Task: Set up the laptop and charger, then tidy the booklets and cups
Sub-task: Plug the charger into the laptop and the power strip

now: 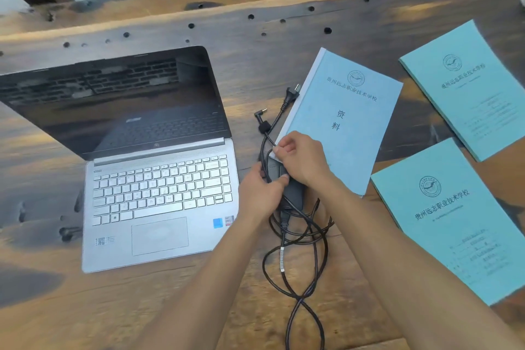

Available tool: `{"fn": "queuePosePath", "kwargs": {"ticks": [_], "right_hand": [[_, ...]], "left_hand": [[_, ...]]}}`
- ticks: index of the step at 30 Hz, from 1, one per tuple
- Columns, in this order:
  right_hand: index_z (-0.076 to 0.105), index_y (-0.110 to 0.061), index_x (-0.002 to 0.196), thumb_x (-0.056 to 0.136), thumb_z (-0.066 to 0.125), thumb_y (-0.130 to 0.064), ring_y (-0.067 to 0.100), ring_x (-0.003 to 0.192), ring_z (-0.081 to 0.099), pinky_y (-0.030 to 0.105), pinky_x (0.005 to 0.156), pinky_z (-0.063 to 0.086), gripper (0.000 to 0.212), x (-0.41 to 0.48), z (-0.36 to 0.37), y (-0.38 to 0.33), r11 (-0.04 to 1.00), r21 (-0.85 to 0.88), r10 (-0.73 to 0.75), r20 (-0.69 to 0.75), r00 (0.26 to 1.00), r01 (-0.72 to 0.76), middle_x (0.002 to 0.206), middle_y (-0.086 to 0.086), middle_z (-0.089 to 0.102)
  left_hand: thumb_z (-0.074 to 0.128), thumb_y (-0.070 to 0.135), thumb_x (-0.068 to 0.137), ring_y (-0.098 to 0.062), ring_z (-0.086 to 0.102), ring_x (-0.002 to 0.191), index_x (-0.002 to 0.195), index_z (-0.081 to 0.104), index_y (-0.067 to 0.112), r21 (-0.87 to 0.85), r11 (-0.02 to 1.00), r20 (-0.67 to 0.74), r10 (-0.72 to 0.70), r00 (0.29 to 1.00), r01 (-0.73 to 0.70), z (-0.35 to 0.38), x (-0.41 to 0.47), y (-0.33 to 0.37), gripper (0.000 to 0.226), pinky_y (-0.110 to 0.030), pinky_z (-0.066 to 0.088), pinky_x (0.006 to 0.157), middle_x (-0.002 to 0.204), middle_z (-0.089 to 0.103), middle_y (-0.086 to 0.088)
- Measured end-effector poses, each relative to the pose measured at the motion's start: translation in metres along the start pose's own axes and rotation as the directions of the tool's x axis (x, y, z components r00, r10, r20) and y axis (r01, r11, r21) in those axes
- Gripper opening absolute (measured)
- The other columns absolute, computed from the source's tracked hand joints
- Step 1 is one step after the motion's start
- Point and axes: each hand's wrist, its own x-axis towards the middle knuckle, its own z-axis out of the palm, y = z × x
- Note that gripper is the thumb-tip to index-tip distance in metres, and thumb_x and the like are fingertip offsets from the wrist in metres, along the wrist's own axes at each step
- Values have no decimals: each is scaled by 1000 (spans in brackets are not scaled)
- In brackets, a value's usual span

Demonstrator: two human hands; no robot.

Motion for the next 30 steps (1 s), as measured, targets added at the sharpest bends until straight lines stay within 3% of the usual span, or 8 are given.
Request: {"fn": "queuePosePath", "kwargs": {"ticks": [3,8,10,13,16,20,24,30], "right_hand": [[71,-17,98,90,71,-41,12,84,63,20,66,44,25,0,-5,4,999,32,36,23,999,-36,77,-13,65],[77,-25,92,86,72,-51,4,84,65,16,67,43,28,-4,-13,4,985,162,59,15,998,-61,85,-11,71],[79,-24,90,88,71,-48,5,87,67,19,73,48,26,-7,-17,-3,968,249,20,-34,999,-11,88,-10,75],[79,-21,102,95,68,-36,11,86,65,35,85,53,20,-12,-24,-19,930,358,-58,-69,996,80,94,-8,74],[75,-18,118,99,64,-24,3,73,60,24,71,52,22,-17,-32,-32,877,454,-141,-74,987,159,82,-15,69],[78,-18,102,102,56,-12,6,58,53,18,61,46,22,-32,-37,-39,759,638,-219,58,974,133,65,-6,61],[79,-19,91,98,56,-18,11,58,48,20,60,44,24,-49,-32,-38,709,701,-287,183,940,80,61,-2,57],[79,-16,91,92,60,-26,16,65,65,30,71,56,22,-55,-32,-38,757,654,-233,239,943,21,73,5,73]], "left_hand": [[71,38,83,-19,62,118,131,62,22,48,998,-42,40,998,-38,5,-6,-1,51,-42,50,103,122,67,3],[69,38,81,-5,69,102,120,66,33,1,999,-23,51,998,-51,2,-9,-6,39,-39,54,98,107,74,17],[68,35,82,2,71,85,107,66,41,-10,997,13,72,997,-72,-2,-8,-9,26,-38,57,92,91,75,25],[65,37,88,-5,70,92,114,66,35,69,991,26,117,993,-118,-9,-1,-13,26,-33,54,94,103,75,15],[57,44,96,-4,65,93,119,63,32,134,964,-84,241,967,-229,-15,0,-9,27,-23,51,86,97,69,20],[42,54,101,-13,65,113,122,66,25,-168,955,-131,224,966,-244,-24,-2,17,43,-37,48,103,122,70,6],[41,38,107,-19,73,102,113,67,17,-620,774,0,164,987,-128,-37,-5,55,35,-38,59,91,115,75,1],[61,16,99,-26,70,89,127,60,2,-730,662,-8,236,972,-167,-49,-7,65,31,-31,60,70,96,76,-6]]}}
